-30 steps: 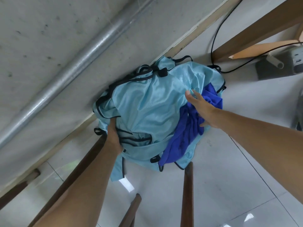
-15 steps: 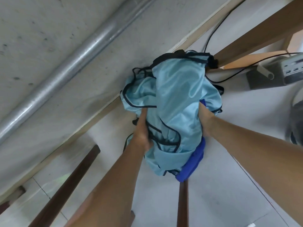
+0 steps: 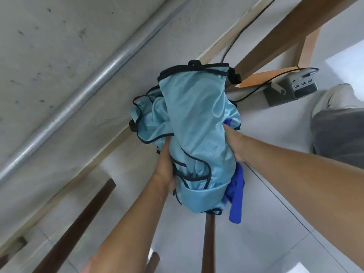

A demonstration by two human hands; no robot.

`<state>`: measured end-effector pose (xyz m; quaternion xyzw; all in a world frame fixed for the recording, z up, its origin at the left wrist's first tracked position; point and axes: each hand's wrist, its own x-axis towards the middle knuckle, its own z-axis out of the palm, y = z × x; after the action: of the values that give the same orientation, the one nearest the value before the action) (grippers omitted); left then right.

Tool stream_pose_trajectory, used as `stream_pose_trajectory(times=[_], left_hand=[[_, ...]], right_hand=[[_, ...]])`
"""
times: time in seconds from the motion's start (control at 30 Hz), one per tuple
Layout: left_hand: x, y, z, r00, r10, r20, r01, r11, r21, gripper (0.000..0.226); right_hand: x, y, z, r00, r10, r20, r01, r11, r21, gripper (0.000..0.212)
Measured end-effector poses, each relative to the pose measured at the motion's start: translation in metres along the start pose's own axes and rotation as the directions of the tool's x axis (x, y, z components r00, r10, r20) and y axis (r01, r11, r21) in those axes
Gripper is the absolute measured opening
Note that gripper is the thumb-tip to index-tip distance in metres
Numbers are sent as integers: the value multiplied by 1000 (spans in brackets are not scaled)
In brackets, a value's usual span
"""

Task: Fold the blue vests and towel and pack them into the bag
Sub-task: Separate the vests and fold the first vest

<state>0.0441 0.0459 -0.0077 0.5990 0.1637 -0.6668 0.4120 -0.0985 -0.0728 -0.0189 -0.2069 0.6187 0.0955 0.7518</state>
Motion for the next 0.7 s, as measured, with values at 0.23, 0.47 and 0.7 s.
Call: stream_pose_trajectory(times=[0.23, 0.47, 0.7], left_hand=[[-58, 7, 8, 993, 66, 95, -70, 997, 41, 52], [-137, 20, 35, 967, 192, 166, -207, 976, 73, 59], [-205, 26, 49, 944, 239, 227, -259, 964, 60, 57]], right_hand=[[-62, -4, 10, 997, -75, 31, 76, 997, -32, 52], [-154, -18, 20, 959, -284, 7, 284, 955, -84, 48], [-237, -1, 24, 884, -467, -13, 467, 884, 25, 36]])
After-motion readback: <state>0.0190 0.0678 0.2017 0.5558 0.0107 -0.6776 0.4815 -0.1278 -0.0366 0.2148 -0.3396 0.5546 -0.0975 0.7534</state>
